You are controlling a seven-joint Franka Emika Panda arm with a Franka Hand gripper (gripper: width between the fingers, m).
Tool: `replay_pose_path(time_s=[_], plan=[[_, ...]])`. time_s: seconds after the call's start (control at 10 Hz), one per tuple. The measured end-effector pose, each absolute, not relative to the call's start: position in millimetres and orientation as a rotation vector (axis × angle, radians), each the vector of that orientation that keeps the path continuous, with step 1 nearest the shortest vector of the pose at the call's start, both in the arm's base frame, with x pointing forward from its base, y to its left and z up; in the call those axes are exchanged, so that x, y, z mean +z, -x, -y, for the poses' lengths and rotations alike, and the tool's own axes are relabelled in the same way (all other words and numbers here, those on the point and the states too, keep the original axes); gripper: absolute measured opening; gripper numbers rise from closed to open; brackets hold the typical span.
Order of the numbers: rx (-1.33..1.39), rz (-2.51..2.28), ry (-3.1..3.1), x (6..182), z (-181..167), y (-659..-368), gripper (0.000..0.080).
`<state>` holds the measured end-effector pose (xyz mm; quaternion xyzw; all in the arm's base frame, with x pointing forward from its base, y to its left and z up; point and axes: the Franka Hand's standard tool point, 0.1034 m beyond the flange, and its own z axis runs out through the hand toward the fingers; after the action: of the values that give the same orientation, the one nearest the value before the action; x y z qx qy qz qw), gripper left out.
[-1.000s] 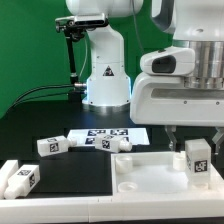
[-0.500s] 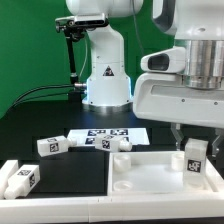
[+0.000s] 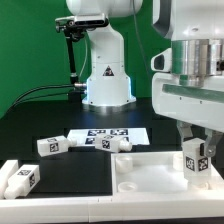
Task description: Assemble one leg
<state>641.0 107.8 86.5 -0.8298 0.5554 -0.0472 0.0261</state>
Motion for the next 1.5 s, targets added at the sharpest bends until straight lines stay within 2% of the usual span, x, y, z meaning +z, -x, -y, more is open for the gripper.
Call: replay_pose_path(time_s=[0.2, 0.4, 0.5, 0.8, 1.2, 1.4, 1.5], plan=[[-0.155, -1.615, 2.64, 86.3, -108.6, -640.8, 0.0291], [-0.174, -1.17, 2.896, 86.3, -109.6, -641.0, 0.0602], [-0.186, -0.984, 2.977, 86.2, -111.6, -640.6, 0.0635], [-0.197, -0.683, 3.08, 85.4, -111.1, -640.2, 0.0647], [-0.167, 0.191, 3.228, 87.7, -100.2, -654.1, 0.0649], [-0.165, 0.179, 3.228, 87.1, -100.3, -653.3, 0.0649], [-0.167, 0.132, 3.229, 86.9, -100.3, -653.2, 0.0521]])
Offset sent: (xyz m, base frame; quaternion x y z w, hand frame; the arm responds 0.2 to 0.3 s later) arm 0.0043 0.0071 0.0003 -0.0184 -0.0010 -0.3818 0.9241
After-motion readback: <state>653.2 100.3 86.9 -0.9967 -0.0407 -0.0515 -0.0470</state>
